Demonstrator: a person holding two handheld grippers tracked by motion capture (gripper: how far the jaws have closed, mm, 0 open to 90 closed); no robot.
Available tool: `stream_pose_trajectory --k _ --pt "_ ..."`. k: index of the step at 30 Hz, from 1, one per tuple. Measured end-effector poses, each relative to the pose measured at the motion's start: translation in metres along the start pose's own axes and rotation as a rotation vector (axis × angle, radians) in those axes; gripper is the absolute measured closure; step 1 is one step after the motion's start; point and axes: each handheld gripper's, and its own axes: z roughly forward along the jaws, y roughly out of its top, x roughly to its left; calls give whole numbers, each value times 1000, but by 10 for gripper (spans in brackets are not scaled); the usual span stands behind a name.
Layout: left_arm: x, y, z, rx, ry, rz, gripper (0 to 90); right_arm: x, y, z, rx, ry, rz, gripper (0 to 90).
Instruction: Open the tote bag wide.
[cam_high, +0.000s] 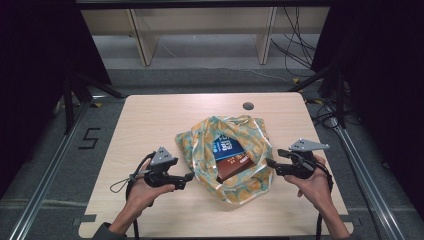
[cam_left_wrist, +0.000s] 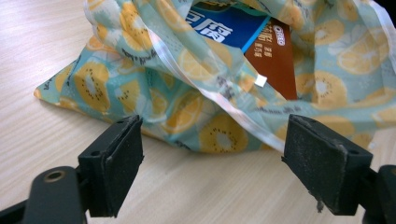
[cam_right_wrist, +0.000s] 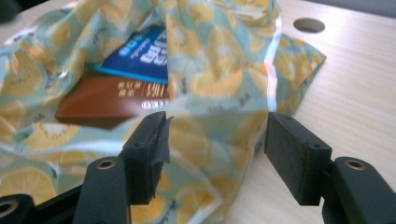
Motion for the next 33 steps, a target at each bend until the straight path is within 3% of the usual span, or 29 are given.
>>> stream_pose_trajectory --k 1,3,7,9,10,11,12,13,16,17,20,21,22,23,24,26,27,28,30,32,33 --pt "-3 -2 0 -10 6 -10 188 1 -3 -1 9 3 8 398" --pt "-7 -10 -3 -8 0 11 187 0 -9 -6 19 -9 -5 396" --pt "-14 -22 -6 -33 10 -20 172 3 -20 -13 6 -10 24 395" --pt "-16 -28 -6 -40 14 -15 171 3 -25 -15 8 -3 16 394" --pt "-18 -33 -6 -34 9 -17 170 3 -28 -17 6 -4 12 394" --pt "-20 -36 -5 -28 10 -11 164 7 -33 -19 25 -6 49 393" --pt "-20 -38 -6 -11 9 3 163 7 -36 -19 18 -15 28 393" --pt "-20 -40 -6 -3 0 14 162 8 -38 -20 33 -9 43 392" --pt "-27 -47 -6 -26 -29 -4 151 10 -46 -20 47 -2 51 376" --pt "-27 -49 -7 -20 -25 10 151 8 -48 -21 52 -8 15 376" --pt "-27 -55 -6 -19 -3 19 151 10 -53 -22 66 -12 41 376" --pt "-28 -55 -6 -7 -1 19 151 8 -55 -21 57 -7 15 376" --pt "-26 -57 -5 2 -1 27 151 11 -56 -21 68 -10 50 375" --pt "-26 -57 -6 10 -1 40 151 9 -58 -20 67 -18 17 375" --pt "-26 -58 -4 -1 4 18 151 12 -59 -20 78 4 47 375" --pt "-24 -58 -5 20 14 43 151 10 -61 -20 84 -8 17 374" --pt "-24 -58 -5 15 9 27 152 11 -62 -19 81 6 21 373" --pt "-24 -58 -5 10 10 37 151 10 -62 -19 92 7 12 373" --pt "-22 -58 -5 14 18 45 151 14 -63 -19 107 -9 44 372" --pt "-22 -58 -5 19 15 44 151 14 -64 -17 90 1 37 371" --pt "-23 -59 -4 17 17 20 151 13 -64 -17 94 1 32 370"
